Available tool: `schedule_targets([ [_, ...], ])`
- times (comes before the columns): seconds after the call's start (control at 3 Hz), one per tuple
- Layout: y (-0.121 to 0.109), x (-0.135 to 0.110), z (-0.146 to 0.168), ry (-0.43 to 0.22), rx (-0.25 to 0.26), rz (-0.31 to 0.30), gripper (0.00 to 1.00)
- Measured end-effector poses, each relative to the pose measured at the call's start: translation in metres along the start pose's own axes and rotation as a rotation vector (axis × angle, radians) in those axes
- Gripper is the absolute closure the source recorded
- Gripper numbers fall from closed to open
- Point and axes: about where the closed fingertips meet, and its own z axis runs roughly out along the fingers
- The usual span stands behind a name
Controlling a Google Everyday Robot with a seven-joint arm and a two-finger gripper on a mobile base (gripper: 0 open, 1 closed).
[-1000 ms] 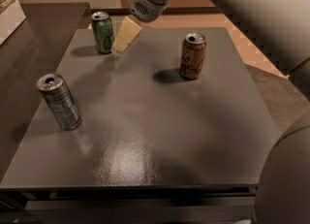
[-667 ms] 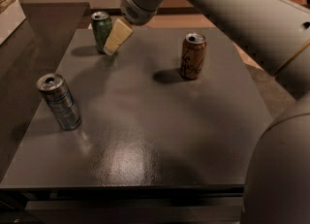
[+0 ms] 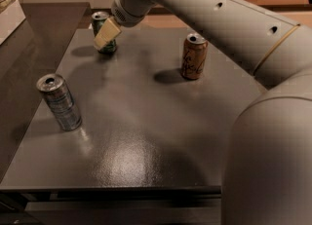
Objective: Knock green can over
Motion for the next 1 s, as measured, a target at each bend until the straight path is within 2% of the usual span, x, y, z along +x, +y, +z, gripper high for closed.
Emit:
schedule_targets([
  [0.33,-0.006,-0.012,0.022,-0.015,0.003,0.06,0.0],
  [0.67,-0.009,-0.021,0.043,-0.012,0.009,0.091,0.0],
  [1.0,-0.008,-0.028,0.057,-0.007,0.008,0.102,0.18],
])
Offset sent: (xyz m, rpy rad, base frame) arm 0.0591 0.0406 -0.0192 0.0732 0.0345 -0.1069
